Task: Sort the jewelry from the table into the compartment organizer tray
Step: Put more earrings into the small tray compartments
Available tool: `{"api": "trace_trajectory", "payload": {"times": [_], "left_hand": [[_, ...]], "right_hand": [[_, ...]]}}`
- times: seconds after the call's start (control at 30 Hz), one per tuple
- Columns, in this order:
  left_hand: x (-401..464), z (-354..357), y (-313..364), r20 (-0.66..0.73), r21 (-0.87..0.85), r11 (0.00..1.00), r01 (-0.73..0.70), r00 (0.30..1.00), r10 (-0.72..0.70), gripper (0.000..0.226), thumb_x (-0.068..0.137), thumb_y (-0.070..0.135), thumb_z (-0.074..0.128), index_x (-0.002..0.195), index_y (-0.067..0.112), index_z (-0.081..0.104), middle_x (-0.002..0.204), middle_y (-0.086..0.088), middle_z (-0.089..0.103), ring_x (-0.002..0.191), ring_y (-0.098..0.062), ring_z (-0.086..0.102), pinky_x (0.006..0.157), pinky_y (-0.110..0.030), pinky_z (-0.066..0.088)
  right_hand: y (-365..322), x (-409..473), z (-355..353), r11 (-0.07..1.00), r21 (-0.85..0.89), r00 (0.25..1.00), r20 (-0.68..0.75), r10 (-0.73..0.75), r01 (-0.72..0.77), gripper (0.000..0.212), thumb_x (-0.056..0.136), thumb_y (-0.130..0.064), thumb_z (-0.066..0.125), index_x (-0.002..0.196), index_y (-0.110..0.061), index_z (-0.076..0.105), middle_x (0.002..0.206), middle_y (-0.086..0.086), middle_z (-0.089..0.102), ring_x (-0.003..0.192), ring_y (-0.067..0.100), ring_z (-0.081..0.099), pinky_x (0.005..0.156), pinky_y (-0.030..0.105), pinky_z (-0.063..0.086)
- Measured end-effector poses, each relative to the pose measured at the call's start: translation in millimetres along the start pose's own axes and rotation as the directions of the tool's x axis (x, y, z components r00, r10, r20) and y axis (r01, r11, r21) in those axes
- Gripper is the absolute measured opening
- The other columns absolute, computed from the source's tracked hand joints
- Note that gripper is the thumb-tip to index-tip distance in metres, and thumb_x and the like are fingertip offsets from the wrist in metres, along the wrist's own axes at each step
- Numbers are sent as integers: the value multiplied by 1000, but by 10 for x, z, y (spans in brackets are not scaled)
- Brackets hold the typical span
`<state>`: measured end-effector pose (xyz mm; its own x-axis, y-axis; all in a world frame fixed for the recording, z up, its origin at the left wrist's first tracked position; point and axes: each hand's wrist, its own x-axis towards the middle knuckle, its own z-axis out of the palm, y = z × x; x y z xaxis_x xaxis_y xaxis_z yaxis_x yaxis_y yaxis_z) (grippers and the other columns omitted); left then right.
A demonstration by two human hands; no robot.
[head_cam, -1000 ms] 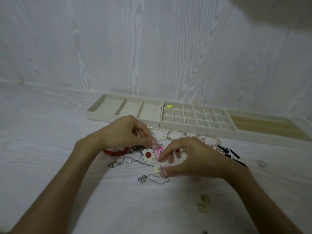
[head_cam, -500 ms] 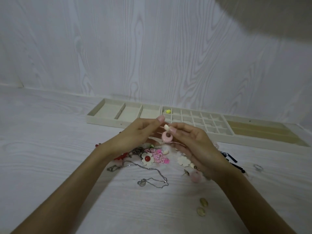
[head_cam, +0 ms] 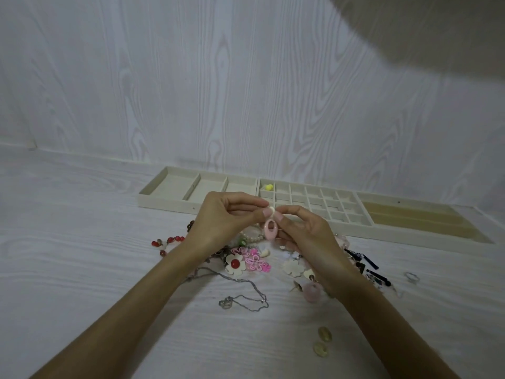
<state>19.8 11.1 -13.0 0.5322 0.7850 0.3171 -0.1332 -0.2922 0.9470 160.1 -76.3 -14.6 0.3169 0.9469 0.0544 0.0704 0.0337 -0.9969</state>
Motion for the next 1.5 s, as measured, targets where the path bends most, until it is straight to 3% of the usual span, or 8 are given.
{"api": "trace_trajectory", "payload": {"times": [0.37,0.5,0.63,0.8,1.03,1.2,1.33,1.5], "left_hand": [[677,-122,329,195,216,962,170,957,-213,28,82,23,72,110,21,67,97,5,75,92,-3,69,75,-16,55],[933,-51,166,84,292,933,208,967,-241,33,75,25,79,105,19,67,94,1,74,89,-7,69,75,-25,56],[1126,-10,-55,-61,344,919,192,981,-182,20,73,26,79,91,25,70,78,1,75,84,-9,70,86,-34,54],[1226,23,-197,-10,355,922,152,987,-159,23,73,35,78,91,23,72,77,3,74,82,-6,70,86,-30,53],[1283,58,-319,-122,573,814,93,992,-28,20,73,43,76,87,32,65,70,14,71,79,0,67,72,-25,50],[1305,-74,-378,-36,653,753,87,996,-83,11,74,43,75,73,36,67,66,17,67,79,-2,66,76,-30,53],[1290,-99,-413,48,740,671,55,990,-134,7,77,47,72,78,40,71,76,16,68,84,-6,65,76,-30,52],[1269,-12,-396,63,821,571,24,989,-133,16,78,46,71,92,38,75,92,14,71,87,-7,62,60,-23,38]], "right_hand": [[-392,628,-190,948,-277,971,-134,-200,157,9,88,-25,65,93,-18,62,76,-3,74,76,8,70,68,19,53],[-352,955,-142,963,-246,966,-203,-159,107,10,87,-26,65,94,-19,66,87,1,73,84,15,69,76,31,53],[-215,1152,-86,993,-97,977,-194,-90,72,11,88,-22,65,96,-15,67,82,0,71,73,7,65,69,19,47],[-64,1315,-127,1000,-11,979,-202,-31,30,19,86,-21,66,101,-9,69,68,-7,67,62,1,58,72,18,46],[25,1435,-111,1000,6,970,-242,-7,9,22,86,-24,67,100,-7,70,88,5,73,79,11,67,80,24,50],[82,1414,-185,986,-165,982,-186,-34,3,23,84,-20,70,97,-1,71,95,14,72,89,19,68,82,24,52],[75,1380,-283,879,-470,996,-65,62,-86,17,90,-27,62,85,-14,70,48,-17,56,44,-2,49,45,11,36],[132,1463,-308,629,-776,997,-77,-13,-51,23,87,-40,61,67,-30,58,73,-7,57,74,15,53,71,27,39]]}}
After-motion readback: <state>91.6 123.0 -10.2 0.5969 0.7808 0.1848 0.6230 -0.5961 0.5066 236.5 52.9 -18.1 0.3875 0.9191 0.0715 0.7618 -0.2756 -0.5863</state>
